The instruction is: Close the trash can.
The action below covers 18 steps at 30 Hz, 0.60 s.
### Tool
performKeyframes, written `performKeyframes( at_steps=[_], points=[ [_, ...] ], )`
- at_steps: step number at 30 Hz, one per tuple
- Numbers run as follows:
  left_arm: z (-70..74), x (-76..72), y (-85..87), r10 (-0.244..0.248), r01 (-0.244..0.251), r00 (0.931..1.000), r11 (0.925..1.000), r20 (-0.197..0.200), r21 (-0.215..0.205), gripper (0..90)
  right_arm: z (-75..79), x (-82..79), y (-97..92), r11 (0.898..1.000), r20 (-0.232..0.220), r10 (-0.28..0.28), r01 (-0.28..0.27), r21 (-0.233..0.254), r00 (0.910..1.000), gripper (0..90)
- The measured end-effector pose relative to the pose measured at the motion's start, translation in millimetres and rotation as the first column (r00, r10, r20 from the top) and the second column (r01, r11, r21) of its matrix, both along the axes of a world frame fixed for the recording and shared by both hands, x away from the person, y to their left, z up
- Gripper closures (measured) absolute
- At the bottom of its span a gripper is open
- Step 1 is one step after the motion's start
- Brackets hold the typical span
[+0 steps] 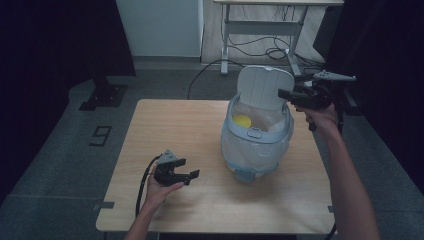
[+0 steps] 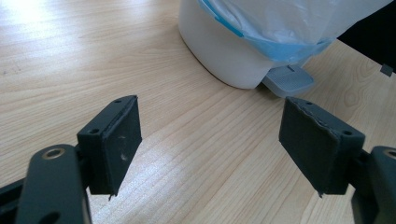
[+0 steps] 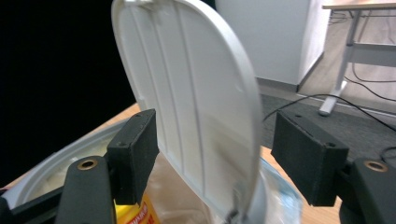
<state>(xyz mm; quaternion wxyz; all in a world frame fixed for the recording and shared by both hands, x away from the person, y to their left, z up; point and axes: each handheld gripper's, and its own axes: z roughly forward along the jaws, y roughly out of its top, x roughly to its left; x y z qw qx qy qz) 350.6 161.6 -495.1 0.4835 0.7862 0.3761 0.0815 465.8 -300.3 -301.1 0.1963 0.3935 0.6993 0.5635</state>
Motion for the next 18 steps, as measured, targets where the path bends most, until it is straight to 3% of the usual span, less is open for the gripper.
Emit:
performKeyframes(
  at_steps=[5,8,11,15,18],
  points=[
    [0.0,0.0,1.3,0.005,-0.005,1.0,1.0,0.0,-0.003,21.1,0.8,1.3,7.7,0.999,0.009,0.038,-0.038,0.007,0.9992,31.7],
    [0.1,0.0,1.3,0.003,-0.003,1.0,1.0,0.001,-0.003,21.1,1.7,0.9,10.4,0.999,0.012,0.034,-0.034,-0.01,0.9994,31.6],
    [-0.2,0.0,0.6,0.001,-0.001,1.0,1.0,0.0,-0.001,21.1,1.6,-0.1,9.8,0.999,0.01,0.041,-0.041,0.004,0.9991,31.6],
    [-1.3,0.4,-0.8,-0.003,0.003,1.0,1.0,-0.004,0.004,21.1,0.9,-6.7,10.7,0.998,0.023,0.058,-0.058,-0.001,0.998,31.5],
    [-2.2,0.4,-2.0,-0.006,0.006,1.0,0.9999,-0.006,0.009,21.1,0.8,-16.2,14.9,0.995,0.025,0.092,-0.091,-0.03,0.9954,25.1]
  ],
)
